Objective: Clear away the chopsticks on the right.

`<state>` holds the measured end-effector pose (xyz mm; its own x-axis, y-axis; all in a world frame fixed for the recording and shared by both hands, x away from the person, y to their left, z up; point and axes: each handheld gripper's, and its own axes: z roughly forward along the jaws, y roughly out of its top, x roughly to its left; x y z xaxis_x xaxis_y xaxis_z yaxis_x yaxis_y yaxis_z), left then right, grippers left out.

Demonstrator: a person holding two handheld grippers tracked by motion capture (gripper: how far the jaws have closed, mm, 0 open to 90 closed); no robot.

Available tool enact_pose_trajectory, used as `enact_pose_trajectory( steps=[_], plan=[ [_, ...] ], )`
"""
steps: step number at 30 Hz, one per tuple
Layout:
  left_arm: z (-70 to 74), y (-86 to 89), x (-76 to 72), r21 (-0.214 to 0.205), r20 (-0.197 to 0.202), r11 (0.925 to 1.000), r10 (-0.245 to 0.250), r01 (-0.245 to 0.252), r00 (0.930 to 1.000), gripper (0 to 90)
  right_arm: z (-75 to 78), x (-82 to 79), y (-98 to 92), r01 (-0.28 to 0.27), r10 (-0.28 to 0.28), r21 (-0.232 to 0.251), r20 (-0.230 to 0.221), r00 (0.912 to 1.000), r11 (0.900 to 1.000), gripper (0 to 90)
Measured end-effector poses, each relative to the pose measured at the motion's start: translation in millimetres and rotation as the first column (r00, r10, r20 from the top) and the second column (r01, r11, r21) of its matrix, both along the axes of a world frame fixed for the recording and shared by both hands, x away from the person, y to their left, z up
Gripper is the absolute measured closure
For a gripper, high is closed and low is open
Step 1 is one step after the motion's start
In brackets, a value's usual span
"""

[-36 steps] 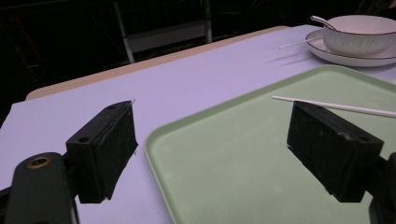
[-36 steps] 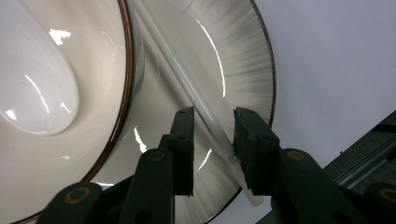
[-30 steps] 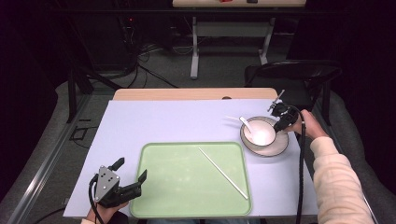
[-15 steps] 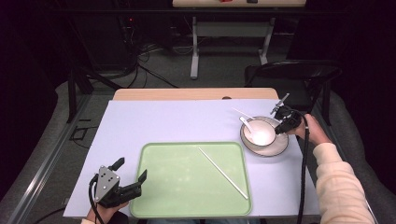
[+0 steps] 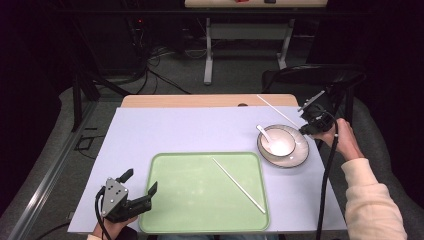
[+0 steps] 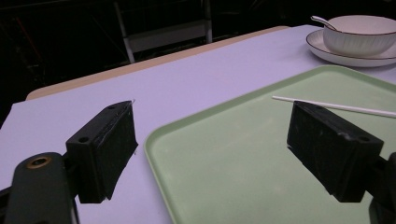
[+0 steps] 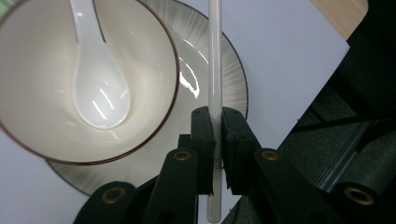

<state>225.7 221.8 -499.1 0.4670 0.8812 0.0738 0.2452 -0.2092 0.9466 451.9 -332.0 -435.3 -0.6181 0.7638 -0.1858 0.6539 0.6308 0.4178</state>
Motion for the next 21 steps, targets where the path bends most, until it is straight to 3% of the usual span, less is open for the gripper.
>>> enact_pose_trajectory(
  steps=[4, 11, 15, 21],
  plan=[
    [-0.1, -0.1, 0.2, -0.001, 0.000, 1.0000, 0.000, 0.000, 1.0000, 15.5, 17.3, -13.6, 6.7, 0.052, -0.053, 0.035, 0.017, 0.9985, 0.9980, 84.1],
    [0.1, -0.5, 0.8, 0.006, -0.004, 1.0000, -0.002, 0.002, 1.0000, 15.5, 36.0, -40.1, 22.0, 0.081, -0.082, 0.057, 0.024, 0.9963, 0.9951, 84.1],
    [0.0, -1.3, 1.5, 0.001, -0.005, 1.0000, -0.002, 0.002, 1.0000, 15.4, 38.3, -53.3, 29.9, 0.086, -0.088, 0.078, 0.015, 0.9960, 0.9933, 84.0],
    [0.0, -1.0, 0.8, 0.004, -0.005, 1.0000, -0.006, 0.006, 1.0000, 15.4, 28.9, -71.6, 43.8, 0.083, -0.083, 0.114, -0.008, 0.9965, 0.9900, 84.0]
  ],
)
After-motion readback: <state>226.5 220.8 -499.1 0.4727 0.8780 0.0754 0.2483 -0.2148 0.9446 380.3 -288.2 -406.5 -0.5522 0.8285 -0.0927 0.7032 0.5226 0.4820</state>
